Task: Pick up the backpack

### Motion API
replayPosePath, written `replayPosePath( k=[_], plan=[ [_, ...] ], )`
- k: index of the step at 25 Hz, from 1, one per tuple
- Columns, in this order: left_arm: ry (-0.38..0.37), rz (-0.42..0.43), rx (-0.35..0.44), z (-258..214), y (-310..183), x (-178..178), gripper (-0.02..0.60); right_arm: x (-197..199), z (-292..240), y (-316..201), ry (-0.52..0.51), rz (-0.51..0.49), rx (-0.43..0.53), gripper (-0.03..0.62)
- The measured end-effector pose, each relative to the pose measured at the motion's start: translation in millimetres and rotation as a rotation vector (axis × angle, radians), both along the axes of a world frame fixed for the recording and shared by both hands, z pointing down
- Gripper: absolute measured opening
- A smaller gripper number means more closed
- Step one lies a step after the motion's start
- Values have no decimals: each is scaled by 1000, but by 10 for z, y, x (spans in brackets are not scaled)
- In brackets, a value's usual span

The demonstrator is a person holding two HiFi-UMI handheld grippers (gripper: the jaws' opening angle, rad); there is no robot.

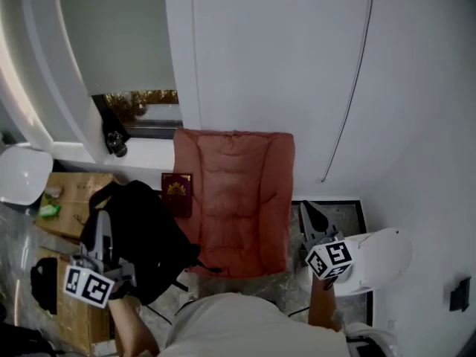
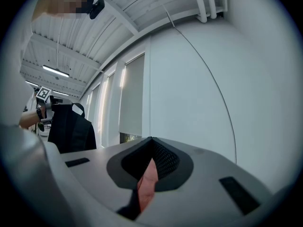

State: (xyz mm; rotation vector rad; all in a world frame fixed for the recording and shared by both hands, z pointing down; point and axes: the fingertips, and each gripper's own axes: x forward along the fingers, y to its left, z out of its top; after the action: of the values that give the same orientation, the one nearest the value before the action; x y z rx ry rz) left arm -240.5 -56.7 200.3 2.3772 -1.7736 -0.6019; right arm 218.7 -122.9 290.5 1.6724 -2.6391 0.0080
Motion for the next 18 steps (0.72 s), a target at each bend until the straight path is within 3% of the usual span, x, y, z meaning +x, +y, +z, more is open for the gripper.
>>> replayPosePath(
  k=[9,18],
  plan=[
    [12,-35,-18,119,1,-80,28,104,-86,-39,13,38,7,20],
    [-56,-90,-34,278,-14,-99,28,146,-121,30,20,60,7,20]
  ],
)
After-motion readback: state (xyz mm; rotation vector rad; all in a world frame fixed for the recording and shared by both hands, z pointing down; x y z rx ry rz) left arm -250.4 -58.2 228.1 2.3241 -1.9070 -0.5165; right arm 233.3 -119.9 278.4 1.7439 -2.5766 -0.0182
